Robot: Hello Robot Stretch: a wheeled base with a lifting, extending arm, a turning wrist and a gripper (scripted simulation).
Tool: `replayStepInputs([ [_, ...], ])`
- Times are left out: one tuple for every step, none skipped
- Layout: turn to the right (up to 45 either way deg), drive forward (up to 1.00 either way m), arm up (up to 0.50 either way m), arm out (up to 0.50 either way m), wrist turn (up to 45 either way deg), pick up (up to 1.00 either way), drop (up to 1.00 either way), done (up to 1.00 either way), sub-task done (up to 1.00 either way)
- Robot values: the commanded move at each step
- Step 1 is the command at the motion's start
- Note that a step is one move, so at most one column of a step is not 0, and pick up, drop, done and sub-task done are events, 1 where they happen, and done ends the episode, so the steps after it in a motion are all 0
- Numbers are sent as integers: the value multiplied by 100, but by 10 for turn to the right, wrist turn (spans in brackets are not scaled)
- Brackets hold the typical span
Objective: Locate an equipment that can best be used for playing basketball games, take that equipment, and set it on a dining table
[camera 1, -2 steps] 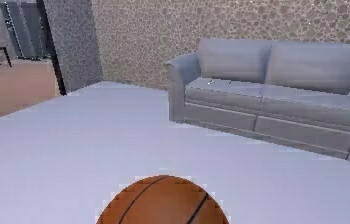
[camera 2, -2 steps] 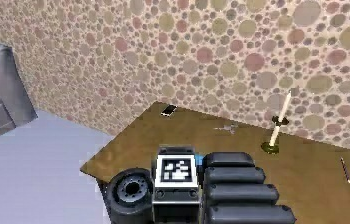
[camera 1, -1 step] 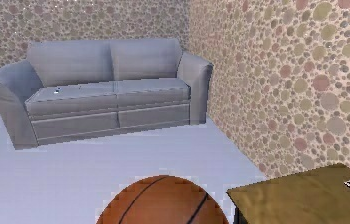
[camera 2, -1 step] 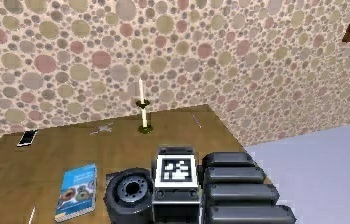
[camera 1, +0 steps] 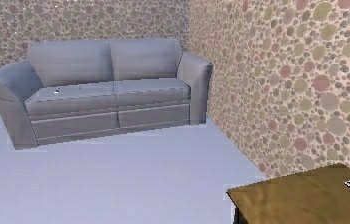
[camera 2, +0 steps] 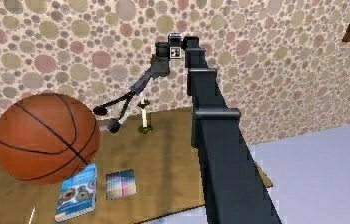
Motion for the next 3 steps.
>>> replayStepInputs([
  [0,0,0,0,450,0,0,0,0],
  [0,0,0,0,180,0,0,0,0],
  [0,0,-14,0,0,0,0,0,0],
])
